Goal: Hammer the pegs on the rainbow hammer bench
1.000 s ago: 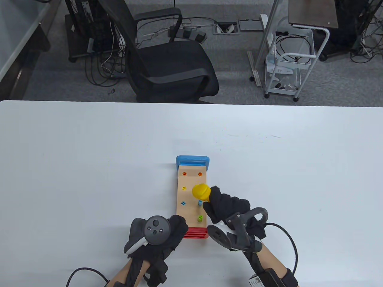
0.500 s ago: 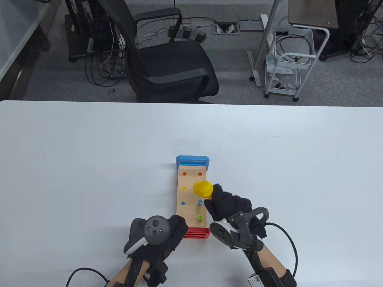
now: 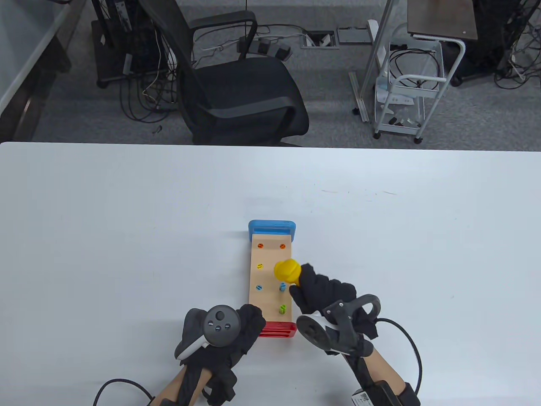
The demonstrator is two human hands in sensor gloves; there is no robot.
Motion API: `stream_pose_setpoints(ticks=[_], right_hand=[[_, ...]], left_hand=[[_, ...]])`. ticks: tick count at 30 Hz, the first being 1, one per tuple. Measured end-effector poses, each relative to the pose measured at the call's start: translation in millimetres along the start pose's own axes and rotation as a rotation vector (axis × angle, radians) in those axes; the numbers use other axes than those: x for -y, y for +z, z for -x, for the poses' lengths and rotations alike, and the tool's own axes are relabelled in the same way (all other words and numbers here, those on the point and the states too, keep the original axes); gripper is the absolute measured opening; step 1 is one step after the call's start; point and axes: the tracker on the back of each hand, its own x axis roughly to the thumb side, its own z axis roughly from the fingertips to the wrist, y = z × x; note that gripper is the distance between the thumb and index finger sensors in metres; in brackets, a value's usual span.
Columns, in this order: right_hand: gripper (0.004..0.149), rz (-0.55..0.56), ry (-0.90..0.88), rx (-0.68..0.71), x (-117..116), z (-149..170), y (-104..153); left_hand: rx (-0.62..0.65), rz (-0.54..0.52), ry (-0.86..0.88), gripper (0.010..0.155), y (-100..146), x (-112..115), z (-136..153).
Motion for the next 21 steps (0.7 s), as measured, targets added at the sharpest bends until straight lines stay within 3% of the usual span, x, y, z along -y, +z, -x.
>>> stream_pose_setpoints(ticks=[1, 2, 3, 5, 6, 13, 14, 15, 16, 17, 18, 19, 20, 21], right_hand=[[0.063, -0.136, 0.141, -0.12, -2, -3, 14], [0.062, 0.038, 0.159, -0.068, 2, -1, 8], [0.062, 0.144, 0.134, 0.026, 4, 0, 5], [0.062, 0.018, 0.101, -0.058, 3, 1, 6], [0.062, 0.048, 0.081, -0.06, 4, 2, 7], [0.063, 0.455, -0.085, -0.129, 29, 19, 19], [0.063, 0.473, -0.099, -0.124, 27, 18, 18], [0.063, 0.44, -0.096, -0.091, 19, 14, 15], [0.062, 0.324, -0.069, -0.025, 9, 8, 8], [0.062, 0.166, -0.026, 0.017, -3, 2, 1], [0.062, -0.08, 0.106, -0.095, -15, -3, -6], [0.062, -0.047, 0.089, -0.041, -18, -6, -4], [0.062, 0.153, 0.093, -0.002, -13, -6, -2], [0.061, 0.157, 0.079, 0.023, -12, -8, -4]], left_hand=[[-0.001, 0.004, 0.003, 0.068, 0, 0, 0], [0.0, 0.003, 0.002, 0.068, 0, 0, 0], [0.0, 0.0, -0.001, 0.068, 0, 0, 0], [0.001, 0.0, 0.0, 0.068, 0, 0, 0], [0.0, 0.002, 0.0, 0.068, 0, 0, 0], [0.0, 0.004, 0.002, 0.068, 0, 0, 0], [0.0, 0.003, 0.002, 0.068, 0, 0, 0], [0.0, 0.002, 0.001, 0.068, 0, 0, 0], [0.0, 0.003, 0.002, 0.068, 0, 0, 0], [0.0, 0.003, 0.003, 0.068, 0, 0, 0], [0.0, 0.004, 0.002, 0.068, 0, 0, 0], [0.001, 0.005, 0.002, 0.068, 0, 0, 0], [0.0, 0.003, 0.001, 0.068, 0, 0, 0], [0.0, 0.003, 0.001, 0.068, 0, 0, 0]])
